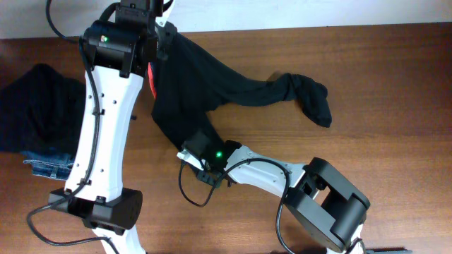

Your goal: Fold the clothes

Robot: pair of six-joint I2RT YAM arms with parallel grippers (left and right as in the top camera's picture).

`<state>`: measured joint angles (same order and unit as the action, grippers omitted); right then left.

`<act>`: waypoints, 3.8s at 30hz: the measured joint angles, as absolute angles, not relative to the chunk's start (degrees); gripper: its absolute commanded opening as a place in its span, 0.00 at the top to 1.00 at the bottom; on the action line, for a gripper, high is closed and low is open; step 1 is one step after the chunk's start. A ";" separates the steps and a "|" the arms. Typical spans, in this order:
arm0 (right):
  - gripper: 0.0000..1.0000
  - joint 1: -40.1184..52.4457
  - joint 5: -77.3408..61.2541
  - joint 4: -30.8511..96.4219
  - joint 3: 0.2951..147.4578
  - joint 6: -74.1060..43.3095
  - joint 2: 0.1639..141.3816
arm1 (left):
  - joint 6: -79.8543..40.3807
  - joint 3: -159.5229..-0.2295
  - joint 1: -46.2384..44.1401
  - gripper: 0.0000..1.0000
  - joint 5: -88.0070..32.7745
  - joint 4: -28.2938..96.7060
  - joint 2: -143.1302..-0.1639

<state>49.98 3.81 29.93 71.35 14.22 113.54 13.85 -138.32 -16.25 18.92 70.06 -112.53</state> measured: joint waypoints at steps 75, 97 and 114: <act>0.44 -4.32 9.13 47.42 73.97 -3.40 82.39 | 13.19 -138.43 -16.27 0.45 16.25 96.66 -112.77; 0.32 -4.49 -8.69 44.27 73.97 -7.64 89.14 | 5.67 -138.30 -15.29 0.42 5.19 84.97 -115.90; 0.14 -5.48 -13.19 23.18 74.04 -4.19 111.00 | 1.67 -137.99 -15.75 0.42 0.58 87.13 -130.34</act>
